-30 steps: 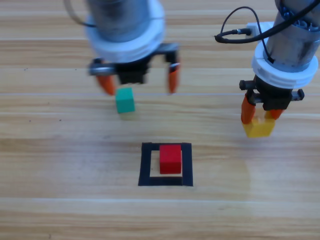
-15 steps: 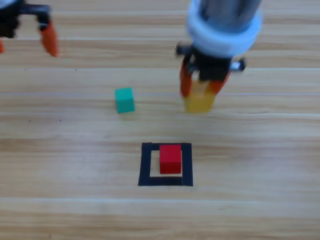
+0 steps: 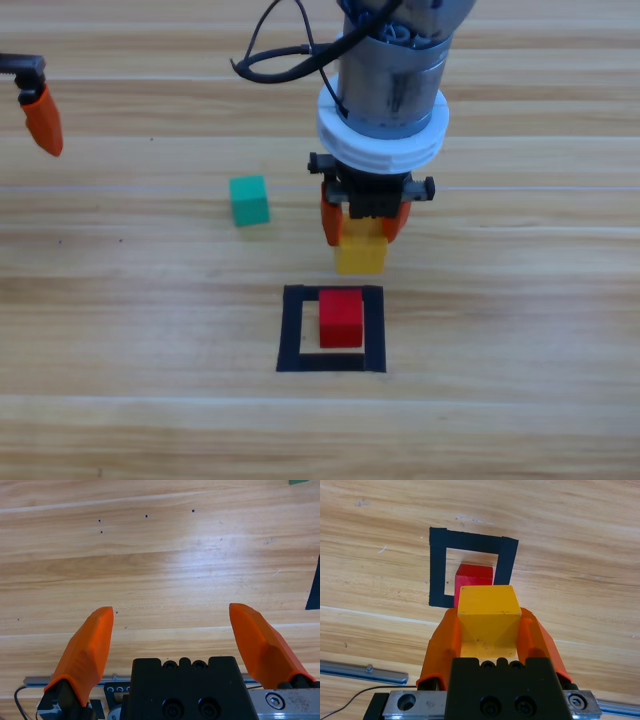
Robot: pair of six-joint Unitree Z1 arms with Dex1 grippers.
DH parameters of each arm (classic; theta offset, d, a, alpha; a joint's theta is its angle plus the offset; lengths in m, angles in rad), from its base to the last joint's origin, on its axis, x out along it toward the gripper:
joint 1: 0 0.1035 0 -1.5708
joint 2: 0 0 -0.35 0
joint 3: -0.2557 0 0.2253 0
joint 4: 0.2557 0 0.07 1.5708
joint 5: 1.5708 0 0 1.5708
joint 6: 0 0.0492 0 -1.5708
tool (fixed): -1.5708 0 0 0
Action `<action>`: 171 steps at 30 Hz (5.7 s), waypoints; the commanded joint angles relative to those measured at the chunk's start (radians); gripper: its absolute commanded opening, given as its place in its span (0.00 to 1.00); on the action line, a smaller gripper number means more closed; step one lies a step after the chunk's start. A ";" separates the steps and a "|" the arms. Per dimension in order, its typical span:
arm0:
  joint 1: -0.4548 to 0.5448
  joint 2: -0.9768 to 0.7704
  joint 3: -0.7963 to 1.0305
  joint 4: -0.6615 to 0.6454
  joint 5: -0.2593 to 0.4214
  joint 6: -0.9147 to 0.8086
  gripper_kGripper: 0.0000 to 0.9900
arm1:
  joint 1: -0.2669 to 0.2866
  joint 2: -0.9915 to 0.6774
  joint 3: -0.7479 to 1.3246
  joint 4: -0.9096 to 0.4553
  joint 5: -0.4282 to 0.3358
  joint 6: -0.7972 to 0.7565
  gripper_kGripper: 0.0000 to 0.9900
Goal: Stack the blocks in the rectangular block: red at the bottom, yellow in the middle, green on top
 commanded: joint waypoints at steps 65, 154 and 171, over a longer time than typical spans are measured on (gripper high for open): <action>0.018 0.017 0.212 -0.216 -0.047 0.017 1.00 | 0.049 0.187 -0.067 0.033 0.042 0.020 0.00; -0.263 0.773 -0.636 0.014 -0.007 -0.450 0.98 | -0.175 -1.084 1.324 -0.846 0.381 -1.031 1.00; -0.247 0.794 -0.639 0.021 -0.013 -0.437 0.45 | -0.175 -1.071 1.324 -0.849 0.399 -1.030 1.00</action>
